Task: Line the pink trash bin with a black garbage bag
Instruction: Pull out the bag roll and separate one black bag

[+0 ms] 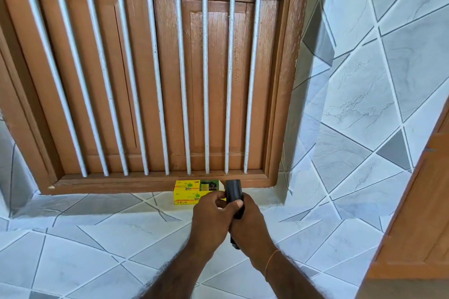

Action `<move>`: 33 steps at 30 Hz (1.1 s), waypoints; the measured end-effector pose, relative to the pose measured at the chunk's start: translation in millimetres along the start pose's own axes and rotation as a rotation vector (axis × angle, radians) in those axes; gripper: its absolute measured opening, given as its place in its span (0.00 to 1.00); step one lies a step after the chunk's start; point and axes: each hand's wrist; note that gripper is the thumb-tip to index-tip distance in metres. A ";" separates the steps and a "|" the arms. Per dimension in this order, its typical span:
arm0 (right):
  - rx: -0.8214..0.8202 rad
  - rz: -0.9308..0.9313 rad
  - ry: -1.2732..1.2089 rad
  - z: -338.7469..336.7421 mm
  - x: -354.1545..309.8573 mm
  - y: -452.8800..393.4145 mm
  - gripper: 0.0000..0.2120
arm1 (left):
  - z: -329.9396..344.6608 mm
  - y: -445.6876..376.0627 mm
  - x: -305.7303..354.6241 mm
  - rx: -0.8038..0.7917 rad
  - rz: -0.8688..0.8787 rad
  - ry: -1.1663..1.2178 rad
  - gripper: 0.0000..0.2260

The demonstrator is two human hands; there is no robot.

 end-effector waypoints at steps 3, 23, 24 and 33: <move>-0.122 0.037 -0.195 -4.5 -3.0 -0.1 0.18 | -4.8 -2.4 1.8 0.010 -0.009 0.097 0.10; -0.318 0.413 -1.065 -12.0 12.7 7.1 0.21 | -24.0 -9.3 2.6 0.009 -0.212 0.298 0.08; -0.317 0.412 -1.083 -11.9 13.2 7.8 0.19 | -25.3 -10.9 2.6 0.008 -0.215 0.308 0.08; -0.279 0.357 -1.181 -4.5 11.4 16.1 0.13 | -42.1 -23.3 6.7 0.093 -0.231 0.362 0.09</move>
Point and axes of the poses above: each hand's wrist, its own y-axis away from the middle knuckle, its own z-axis out of the palm, x = y × z
